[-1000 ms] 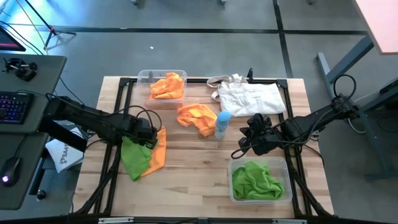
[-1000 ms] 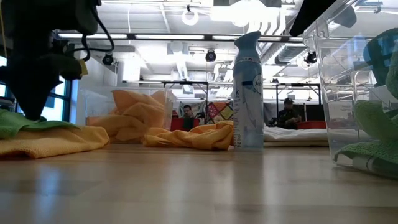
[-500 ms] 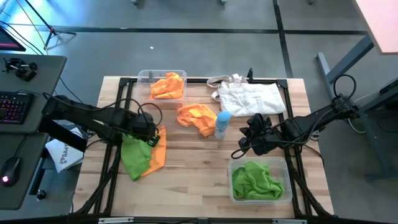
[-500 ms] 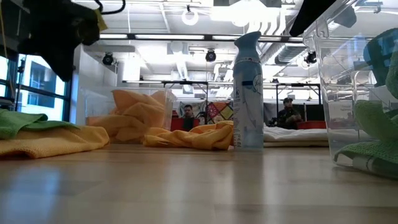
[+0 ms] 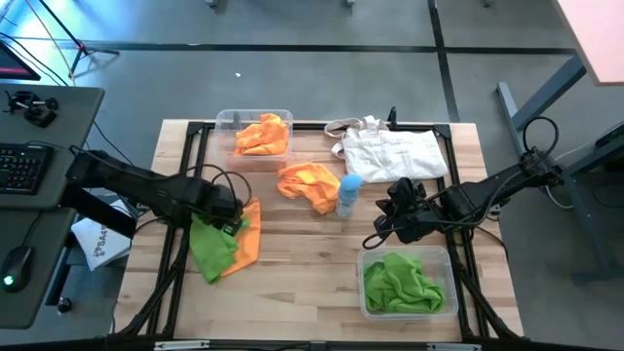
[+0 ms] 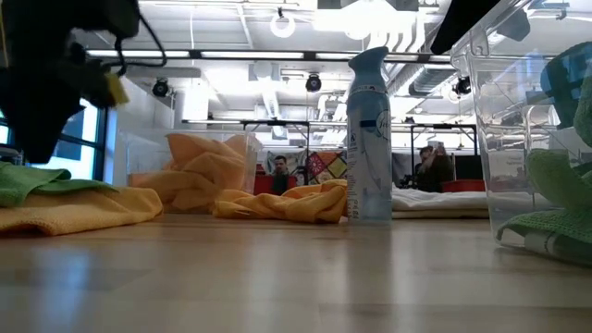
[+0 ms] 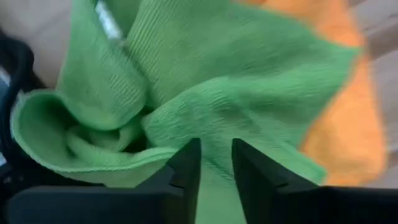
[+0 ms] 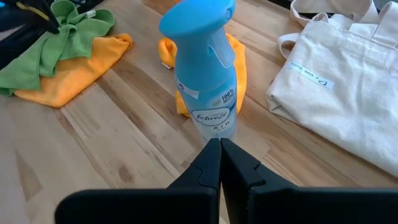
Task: Sort microfiber towel by color & place in baskets
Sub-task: Put the green microfiber towel into the bottom transparent bin
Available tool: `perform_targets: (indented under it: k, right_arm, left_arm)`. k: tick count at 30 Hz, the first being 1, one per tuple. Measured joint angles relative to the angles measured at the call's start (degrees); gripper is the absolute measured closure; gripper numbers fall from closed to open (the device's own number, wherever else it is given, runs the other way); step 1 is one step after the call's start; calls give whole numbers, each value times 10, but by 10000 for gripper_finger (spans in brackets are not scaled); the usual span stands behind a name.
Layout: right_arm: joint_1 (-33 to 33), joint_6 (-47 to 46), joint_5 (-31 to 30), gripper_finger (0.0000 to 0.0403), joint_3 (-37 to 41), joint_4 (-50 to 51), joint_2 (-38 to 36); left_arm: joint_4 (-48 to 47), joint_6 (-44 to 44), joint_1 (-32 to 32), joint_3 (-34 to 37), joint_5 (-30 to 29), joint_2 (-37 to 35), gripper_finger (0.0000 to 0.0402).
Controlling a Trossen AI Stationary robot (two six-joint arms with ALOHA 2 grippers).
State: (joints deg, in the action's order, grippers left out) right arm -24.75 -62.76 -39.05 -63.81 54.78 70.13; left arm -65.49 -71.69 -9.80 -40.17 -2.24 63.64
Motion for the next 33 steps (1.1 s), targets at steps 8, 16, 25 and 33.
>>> perform_targets:
  k: [8, 16, 25, 33]
  right_arm:
    - [0, 0, 0, 402, 0, -1, 0]
    - [0, 0, 0, 402, 0, -2, 0]
    - [0, -2, 0, 402, 0, -2, 0]
    - [0, -2, 0, 402, 0, -2, 0]
  left_arm:
    - [83, -31, 0, 56, 11, 0, 269]
    - [91, -11, 0, 38, 17, 1, 387]
    - [77, 20, -3, -33, -6, 1, 401]
    - [77, 67, -18, -122, -57, 1, 401]
